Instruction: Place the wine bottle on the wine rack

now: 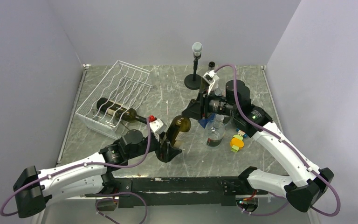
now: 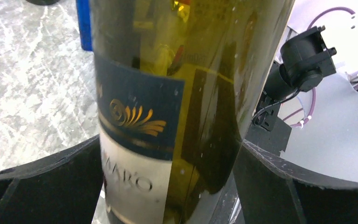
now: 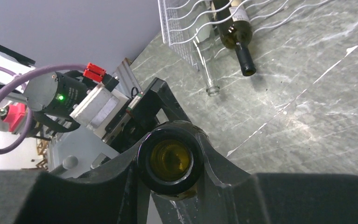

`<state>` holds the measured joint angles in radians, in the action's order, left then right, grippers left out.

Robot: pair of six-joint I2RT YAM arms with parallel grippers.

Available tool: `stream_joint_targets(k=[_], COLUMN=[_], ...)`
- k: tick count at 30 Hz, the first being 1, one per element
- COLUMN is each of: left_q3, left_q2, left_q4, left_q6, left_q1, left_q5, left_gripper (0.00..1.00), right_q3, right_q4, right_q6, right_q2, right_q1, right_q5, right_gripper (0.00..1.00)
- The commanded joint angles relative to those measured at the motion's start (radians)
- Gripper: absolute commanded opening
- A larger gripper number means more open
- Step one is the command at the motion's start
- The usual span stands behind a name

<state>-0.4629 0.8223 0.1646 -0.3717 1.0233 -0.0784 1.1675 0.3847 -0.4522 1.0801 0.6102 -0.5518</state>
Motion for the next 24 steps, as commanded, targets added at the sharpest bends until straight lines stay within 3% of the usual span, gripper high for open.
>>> stream_joint_targets(k=[1, 5, 6, 10, 11, 12, 13, 16, 17, 18, 22, 24], left_q3=[-0.006, 0.003, 0.005, -0.008, -0.014, -0.022, -0.030, -0.054, -0.064, -0.082, -0.168, -0.209], left_q2=[0.049, 0.056, 0.054, 0.052, 0.053, 0.055, 0.056, 0.054, 0.052, 0.050, 0.051, 0.051], left_q4=[0.099, 0.104, 0.105, 0.088, 0.079, 0.067, 0.050, 0.020, 0.006, -0.014, -0.111, -0.155], left_q6=[0.076, 0.091, 0.092, 0.097, 0.104, 0.111, 0.113, 0.158, 0.171, 0.192, 0.346, 0.442], left_q1=[0.001, 0.001, 0.001, 0.001, 0.001, 0.001, 0.001, 0.001, 0.002, 0.003, 0.016, 0.032], left_q5=[-0.122, -0.160, -0.162, -0.140, -0.136, -0.126, -0.104, -0.069, -0.046, -0.023, 0.047, 0.074], left_gripper=[0.99, 0.99, 0.94, 0.57, 0.39, 0.14, 0.02, 0.01, 0.01, 0.01, 0.01, 0.01], right_q3=[-0.014, -0.036, -0.040, -0.056, -0.058, -0.058, -0.058, -0.043, -0.035, -0.029, -0.020, -0.006], right_q4=[-0.222, -0.240, -0.241, -0.250, -0.246, -0.236, -0.224, -0.159, -0.128, -0.102, -0.042, -0.017], right_q6=[-0.101, -0.107, -0.107, -0.109, -0.108, -0.105, -0.102, -0.081, -0.070, -0.058, -0.013, 0.021], right_q2=[-0.060, -0.088, -0.094, -0.116, -0.119, -0.122, -0.124, -0.128, -0.129, -0.131, -0.148, -0.155], right_q1=[0.001, 0.000, 0.000, 0.000, 0.000, 0.000, 0.000, 0.000, 0.001, 0.000, 0.001, 0.000], right_q5=[-0.083, -0.083, -0.083, -0.094, -0.094, -0.094, -0.092, -0.068, -0.052, -0.043, 0.005, 0.041], right_gripper=[0.00, 0.00, 0.00, 0.00, 0.00, 0.00, 0.00, 0.00, 0.04, 0.15, 0.66, 0.80])
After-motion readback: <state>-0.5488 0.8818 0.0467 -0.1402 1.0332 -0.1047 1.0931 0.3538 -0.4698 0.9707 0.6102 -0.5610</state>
